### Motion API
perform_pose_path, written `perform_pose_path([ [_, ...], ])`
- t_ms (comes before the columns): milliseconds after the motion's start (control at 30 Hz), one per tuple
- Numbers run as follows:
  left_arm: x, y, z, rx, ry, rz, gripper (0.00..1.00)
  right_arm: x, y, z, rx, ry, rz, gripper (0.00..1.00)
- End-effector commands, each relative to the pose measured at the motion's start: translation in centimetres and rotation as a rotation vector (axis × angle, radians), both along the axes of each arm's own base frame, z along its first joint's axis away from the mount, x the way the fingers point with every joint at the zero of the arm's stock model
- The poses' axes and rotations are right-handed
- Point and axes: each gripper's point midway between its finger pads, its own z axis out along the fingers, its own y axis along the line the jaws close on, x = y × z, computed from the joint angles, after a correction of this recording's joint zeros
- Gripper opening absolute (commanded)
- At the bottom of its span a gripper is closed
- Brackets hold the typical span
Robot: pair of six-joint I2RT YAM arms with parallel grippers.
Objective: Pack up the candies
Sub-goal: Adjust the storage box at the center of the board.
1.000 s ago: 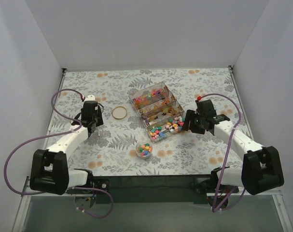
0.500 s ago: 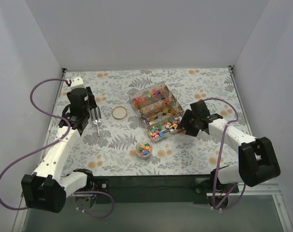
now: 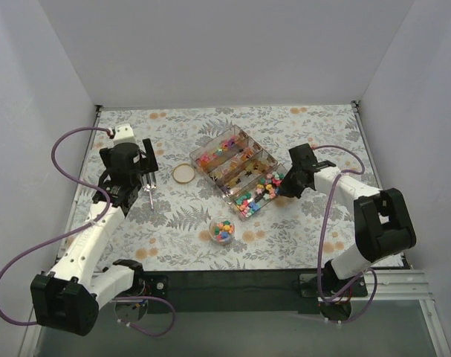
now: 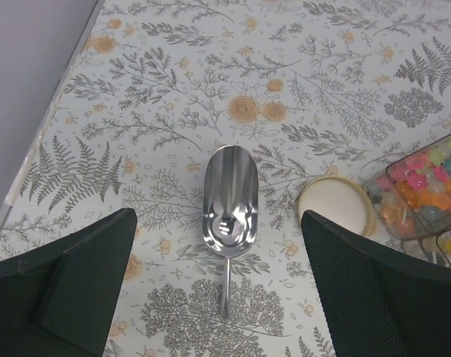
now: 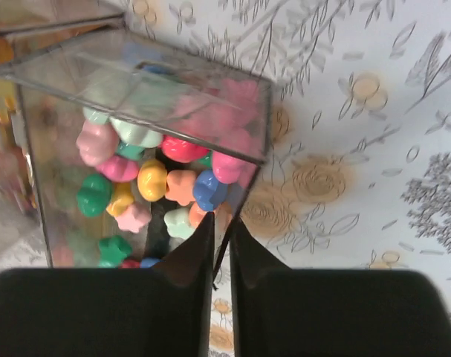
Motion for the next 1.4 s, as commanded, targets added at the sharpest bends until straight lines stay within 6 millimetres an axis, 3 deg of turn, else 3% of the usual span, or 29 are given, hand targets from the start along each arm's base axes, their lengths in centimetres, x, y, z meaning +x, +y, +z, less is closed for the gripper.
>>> perform_pose_path([
  [0,-0.3,-0.1,0.1,0.042,-0.011,-0.014,0.93,2.5,-1.7,1.3,-0.086,-0.061,0.026,0.07],
  [133,-0.1,-1.5,-0.2,0.054,-0.003,-0.069,0.93,5.8,-4.6,2.4,-0.165,-0.108,0.032,0.03],
  [167,0.0,-1.7,-0.3,0.056,-0.001,-0.076,0.93,7.7,-5.7,3.6,-0.172,-0.140,0.014,0.02],
  [233,0.0,-2.1,-0.7,0.061,0.005,-0.091,0.93,9.3,-7.9,3.4,-0.231,-0.125,0.045,0.01],
  [267,0.0,-2.3,-0.9,0.061,0.007,-0.098,0.93,11.5,-8.5,5.2,-0.255,-0.175,0.052,0.01],
  [333,-0.1,-2.7,-1.5,0.070,0.021,-0.120,0.93,12.8,-10.9,4.3,-0.345,-0.139,0.101,0.01],
  [367,-0.1,-2.9,-1.7,0.072,0.026,-0.128,0.93,14.6,-11.6,5.9,-0.374,-0.178,0.105,0.01],
  [467,-0.2,-3.3,-2.4,0.077,0.044,-0.141,0.94,16.8,-14.7,4.3,-0.460,-0.128,0.162,0.01],
  [500,-0.2,-3.5,-2.5,0.078,0.048,-0.149,0.94,18.6,-15.4,6.0,-0.481,-0.172,0.166,0.01],
  [567,-0.1,-3.6,-2.9,0.075,0.065,-0.148,0.95,19.8,-17.7,5.1,-0.548,-0.138,0.214,0.01],
  [667,0.0,-3.9,-3.7,0.069,0.093,-0.148,0.94,22.6,-19.9,7.2,-0.692,-0.174,0.260,0.01],
  [700,0.1,-4.1,-4.0,0.059,0.101,-0.147,0.94,23.1,-20.3,6.3,-0.721,-0.154,0.277,0.01],
  [767,0.2,-4.4,-4.7,0.051,0.125,-0.154,0.95,24.4,-21.7,7.4,-0.812,-0.157,0.274,0.01],
  [800,0.3,-4.6,-4.8,0.041,0.129,-0.150,0.95,24.7,-22.0,6.5,-0.833,-0.137,0.297,0.01],
  [833,0.3,-4.6,-5.0,0.037,0.138,-0.150,0.94,25.0,-23.8,6.8,-0.846,-0.137,0.271,0.01],
  [933,0.5,-5.0,-5.7,0.026,0.165,-0.155,0.94,26.2,-24.4,6.0,-0.876,-0.140,0.283,0.08],
  [967,0.6,-5.2,-5.9,0.020,0.171,-0.160,0.94,26.9,-24.5,6.5,-0.887,-0.161,0.278,0.12],
  [1000,0.7,-5.4,-6.0,0.017,0.178,-0.166,0.94,27.2,-24.6,5.9,-0.893,-0.153,0.287,0.28],
  [1100,0.6,-5.8,-6.6,0.005,0.198,-0.182,0.94,28.0,-24.7,6.6,-0.898,-0.179,0.272,0.53],
  [1200,0.7,-6.2,-6.9,-0.010,0.205,-0.198,0.94,27.9,-24.5,8.1,-0.883,-0.213,0.236,0.63],
  [1267,0.8,-6.4,-7.3,-0.019,0.211,-0.197,0.91,27.5,-24.0,10.5,-0.852,-0.261,0.188,0.63],
  [1333,0.9,-6.4,-7.6,-0.027,0.217,-0.190,0.90,26.5,-23.0,11.0,-0.804,-0.273,0.181,0.65],
  [1367,0.9,-6.6,-7.9,-0.034,0.222,-0.189,0.90,25.9,-22.0,12.9,-0.751,-0.322,0.152,0.66],
])
